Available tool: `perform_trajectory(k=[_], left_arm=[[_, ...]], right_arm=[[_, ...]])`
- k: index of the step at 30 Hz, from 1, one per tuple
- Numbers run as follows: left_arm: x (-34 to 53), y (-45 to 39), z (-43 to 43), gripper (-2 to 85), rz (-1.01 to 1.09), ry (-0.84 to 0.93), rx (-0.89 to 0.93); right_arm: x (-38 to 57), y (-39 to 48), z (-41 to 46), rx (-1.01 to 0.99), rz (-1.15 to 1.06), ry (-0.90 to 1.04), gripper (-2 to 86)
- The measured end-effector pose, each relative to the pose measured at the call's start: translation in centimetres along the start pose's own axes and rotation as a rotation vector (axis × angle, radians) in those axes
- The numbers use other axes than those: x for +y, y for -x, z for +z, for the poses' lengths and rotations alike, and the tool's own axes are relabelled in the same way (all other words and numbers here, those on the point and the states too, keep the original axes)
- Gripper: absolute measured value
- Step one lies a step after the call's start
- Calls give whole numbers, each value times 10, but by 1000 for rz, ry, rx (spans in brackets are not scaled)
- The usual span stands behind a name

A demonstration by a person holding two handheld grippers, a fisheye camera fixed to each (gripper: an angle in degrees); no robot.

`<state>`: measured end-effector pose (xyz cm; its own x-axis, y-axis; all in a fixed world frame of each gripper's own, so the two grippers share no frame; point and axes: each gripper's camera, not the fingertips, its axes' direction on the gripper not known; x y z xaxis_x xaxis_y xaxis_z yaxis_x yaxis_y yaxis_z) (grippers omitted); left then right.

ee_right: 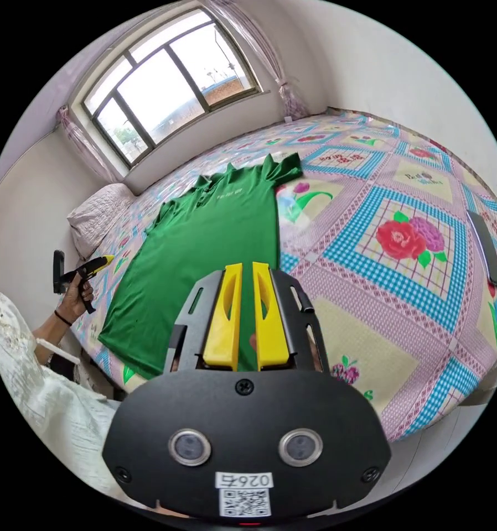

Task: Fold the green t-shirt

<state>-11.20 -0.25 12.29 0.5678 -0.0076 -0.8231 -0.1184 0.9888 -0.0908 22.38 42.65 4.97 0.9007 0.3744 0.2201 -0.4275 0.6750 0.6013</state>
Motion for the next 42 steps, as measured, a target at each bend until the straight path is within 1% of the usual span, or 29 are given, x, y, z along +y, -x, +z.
perform_trajectory(k=[2,4,6,9,11,15,17,21,25,28,30,33,35,36,38,39,40,41,42], left_arm=[[-27,-18,34,-10,50,39,-73],[-41,-28,53,-10,62,43,-106],[-54,-35,69,-10,78,38,-116],[-69,-44,89,-10,101,17,-159],[-74,-44,102,-10,106,11,-177],[-72,-34,121,-10,92,41,-160],[-67,-26,131,-10,74,65,-153],[-61,-16,146,-10,42,137,-121],[-62,-14,149,-10,41,144,-115],[-63,-5,149,-10,20,145,-78],[-65,2,149,-10,3,147,-49],[-66,11,150,-10,-20,148,-8],[-68,15,151,-10,-27,148,3],[-68,15,151,-10,-27,148,2],[-70,15,152,-10,-20,148,-10],[-70,15,152,-10,-18,148,-13],[-71,15,152,-10,-15,148,-18],[-72,16,152,-10,-15,148,-19],[-72,16,153,-10,-15,148,-19]], right_arm=[[-44,-4,24,52,-11,-42,12],[-78,-9,48,124,-2,-60,14],[-110,-18,72,150,0,-68,18],[-156,-43,118,218,84,-39,34],[-178,-65,148,259,184,-15,52],[-185,-72,177,311,223,-36,68],[-182,-71,198,341,223,-7,72],[-167,-72,227,270,251,52,40],[-145,-64,237,293,284,61,-6],[-130,-53,235,248,295,63,-12],[-121,-33,229,262,258,42,-12],[-108,51,233,447,-19,30,-12],[-77,149,258,656,-406,23,-12],[-64,174,268,713,-519,28,-13],[8,254,319,950,-1004,46,-13],[30,268,332,1003,-1124,43,-13],[73,284,359,1086,-1346,46,-13],[109,290,383,1128,-1506,72,-12],[123,291,394,1134,-1560,92,-12]])
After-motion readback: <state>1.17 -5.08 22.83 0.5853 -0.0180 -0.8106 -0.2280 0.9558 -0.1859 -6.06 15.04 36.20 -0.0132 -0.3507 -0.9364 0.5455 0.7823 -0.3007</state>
